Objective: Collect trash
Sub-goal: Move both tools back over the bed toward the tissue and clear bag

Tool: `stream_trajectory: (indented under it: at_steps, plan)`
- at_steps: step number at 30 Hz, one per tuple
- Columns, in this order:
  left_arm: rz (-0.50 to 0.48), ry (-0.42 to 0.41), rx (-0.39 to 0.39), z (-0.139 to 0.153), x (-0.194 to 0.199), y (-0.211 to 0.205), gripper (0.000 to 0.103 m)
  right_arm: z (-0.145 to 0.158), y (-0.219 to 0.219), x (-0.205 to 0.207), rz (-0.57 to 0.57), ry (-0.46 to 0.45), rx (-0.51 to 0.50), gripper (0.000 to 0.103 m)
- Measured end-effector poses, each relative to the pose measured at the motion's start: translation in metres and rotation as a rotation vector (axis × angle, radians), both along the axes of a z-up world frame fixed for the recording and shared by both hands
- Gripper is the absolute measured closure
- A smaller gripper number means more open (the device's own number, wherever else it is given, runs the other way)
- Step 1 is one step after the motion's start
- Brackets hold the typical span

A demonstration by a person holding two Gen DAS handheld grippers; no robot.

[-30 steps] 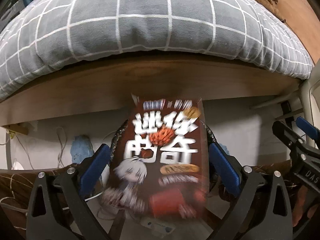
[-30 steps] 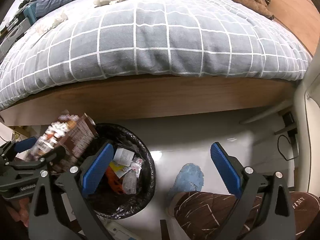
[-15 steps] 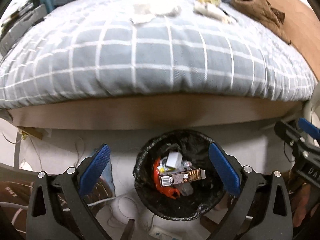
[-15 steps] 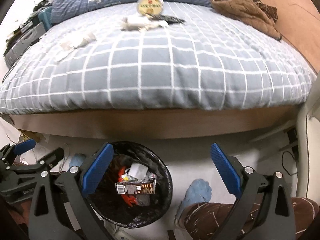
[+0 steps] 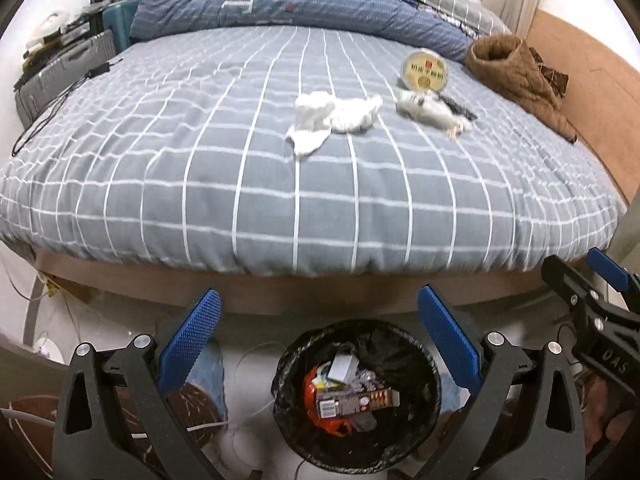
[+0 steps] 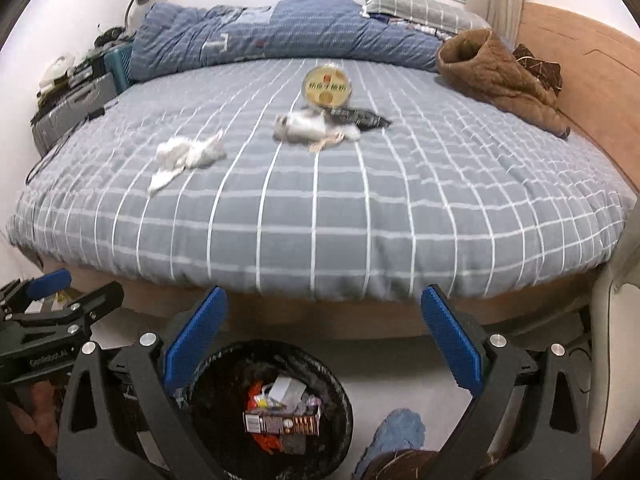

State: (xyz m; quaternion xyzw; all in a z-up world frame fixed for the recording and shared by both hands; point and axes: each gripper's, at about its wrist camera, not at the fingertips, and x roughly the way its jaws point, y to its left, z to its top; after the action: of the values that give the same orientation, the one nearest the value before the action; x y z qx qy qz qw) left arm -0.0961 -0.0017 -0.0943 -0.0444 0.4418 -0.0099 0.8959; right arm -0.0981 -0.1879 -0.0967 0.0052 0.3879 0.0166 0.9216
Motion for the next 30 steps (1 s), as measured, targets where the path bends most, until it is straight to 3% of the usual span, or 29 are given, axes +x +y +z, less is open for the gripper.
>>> stream_trajectory:
  at_steps: [9, 30]
  plan:
    - [0.013, -0.033, 0.010, 0.015, 0.029, 0.004, 0.006, 0.026, -0.007, 0.040, 0.002, -0.064, 0.021, 0.009]
    - [-0.011, -0.029, 0.050, 0.019, 0.157, 0.006, 0.006, 0.012, 0.009, 0.174, 0.072, -0.006, 0.041, 0.021]
